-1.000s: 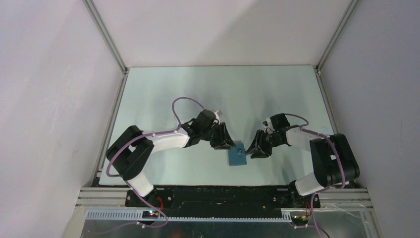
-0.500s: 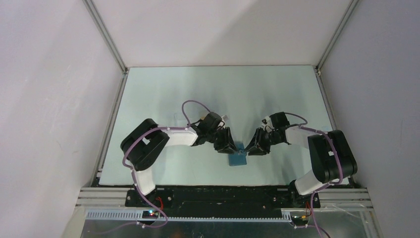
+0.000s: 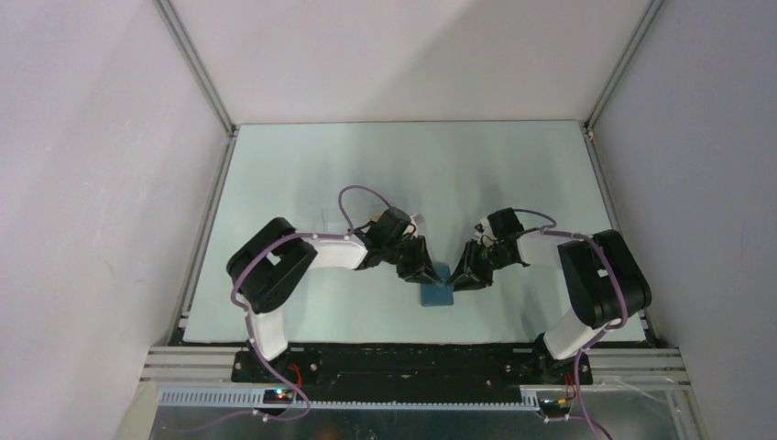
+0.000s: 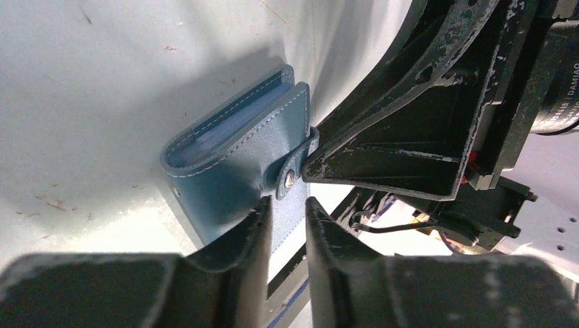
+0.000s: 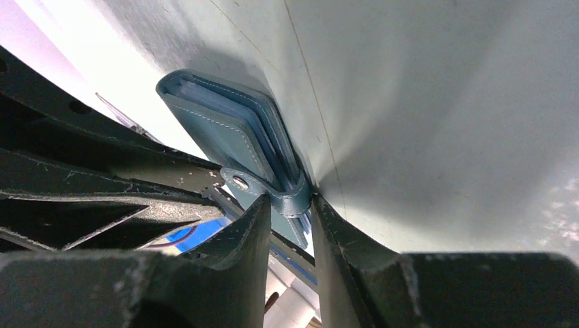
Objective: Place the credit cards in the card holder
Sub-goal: Close the card holder at the center of the board.
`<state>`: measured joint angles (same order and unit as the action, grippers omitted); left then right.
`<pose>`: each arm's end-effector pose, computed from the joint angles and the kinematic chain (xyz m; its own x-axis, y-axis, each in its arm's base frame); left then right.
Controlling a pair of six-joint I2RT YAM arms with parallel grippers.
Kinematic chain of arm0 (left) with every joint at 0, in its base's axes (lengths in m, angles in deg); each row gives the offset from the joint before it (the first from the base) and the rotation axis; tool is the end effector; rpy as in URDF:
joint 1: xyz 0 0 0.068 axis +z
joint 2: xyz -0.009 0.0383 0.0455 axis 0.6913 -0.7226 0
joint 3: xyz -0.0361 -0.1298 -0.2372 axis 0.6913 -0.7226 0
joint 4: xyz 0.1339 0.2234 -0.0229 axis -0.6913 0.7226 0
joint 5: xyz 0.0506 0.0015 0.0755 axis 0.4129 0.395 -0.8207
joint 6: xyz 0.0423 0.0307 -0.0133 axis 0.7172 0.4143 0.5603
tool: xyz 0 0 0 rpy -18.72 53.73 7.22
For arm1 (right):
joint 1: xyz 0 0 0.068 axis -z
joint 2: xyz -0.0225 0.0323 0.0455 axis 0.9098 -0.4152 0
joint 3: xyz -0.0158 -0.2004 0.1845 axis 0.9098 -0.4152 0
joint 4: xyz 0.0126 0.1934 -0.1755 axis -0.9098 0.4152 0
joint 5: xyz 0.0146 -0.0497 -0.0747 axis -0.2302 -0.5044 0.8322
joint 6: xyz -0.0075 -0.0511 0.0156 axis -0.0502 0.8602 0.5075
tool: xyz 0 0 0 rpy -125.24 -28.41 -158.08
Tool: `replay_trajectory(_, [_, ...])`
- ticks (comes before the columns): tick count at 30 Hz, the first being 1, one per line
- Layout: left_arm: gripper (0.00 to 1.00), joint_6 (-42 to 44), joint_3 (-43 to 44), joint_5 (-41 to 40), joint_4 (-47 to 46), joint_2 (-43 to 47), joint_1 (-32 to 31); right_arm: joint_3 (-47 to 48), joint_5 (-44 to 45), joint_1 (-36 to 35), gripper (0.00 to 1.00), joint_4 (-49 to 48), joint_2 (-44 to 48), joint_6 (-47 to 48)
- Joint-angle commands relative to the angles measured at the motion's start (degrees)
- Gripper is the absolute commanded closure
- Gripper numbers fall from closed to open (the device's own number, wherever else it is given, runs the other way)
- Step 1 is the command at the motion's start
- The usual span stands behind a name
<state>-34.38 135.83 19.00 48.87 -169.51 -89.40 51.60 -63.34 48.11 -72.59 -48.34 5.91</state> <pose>0.2369 -0.2683 0.1320 -0.9972 0.0038 -0.0745 0.0597 0.6400 -0.7661 0.2386 0.0983 0.1167 -0.9838 0.1620 0.0773 0.1706 0.7102 0.6830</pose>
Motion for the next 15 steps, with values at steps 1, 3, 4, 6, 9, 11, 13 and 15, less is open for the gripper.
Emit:
replay_trajectory(1, [0.77,1.51,0.67,-0.28,-0.63,-0.02,-0.01,1.92,1.26,-0.96,0.68,-0.69,-0.43,-0.67])
replay_trajectory(3, [0.85,1.61,0.57,-1.09,-0.31,-0.32,-0.01,2.19,1.43,-1.02,0.68,-0.17,-0.34,-0.45])
replay_trajectory(4, [0.85,1.62,0.47,-1.68,-0.18,-0.31,-0.02,2.31,1.39,-1.06,0.68,-0.12,-0.29,-0.43])
replay_trajectory(6, [0.83,1.63,0.37,-2.43,0.04,-0.24,0.02,2.33,1.32,-1.13,0.67,0.13,-0.01,-0.28])
replay_trajectory(9, [0.81,2.2,0.77,-3.47,1.09,-0.41,-0.01,2.34,1.06,-1.23,0.67,0.33,0.19,-0.09])
replay_trajectory(11, [0.74,3.18,1.54,-4.59,2.73,-0.64,-0.03,2.34,0.85,-1.38,0.66,0.17,0.01,-0.13])
replay_trajectory(13, [0.71,4.56,2.41,-5.77,5.2,-0.94,-0.12,2.34,0.48,-1.56,0.66,-0.09,-0.24,-0.24])
replay_trajectory(15, [0.74,5.43,2.76,-5.93,6.74,-1.2,-0.2,2.45,0.41,-1.78,0.66,-0.17,-0.47,-0.26])
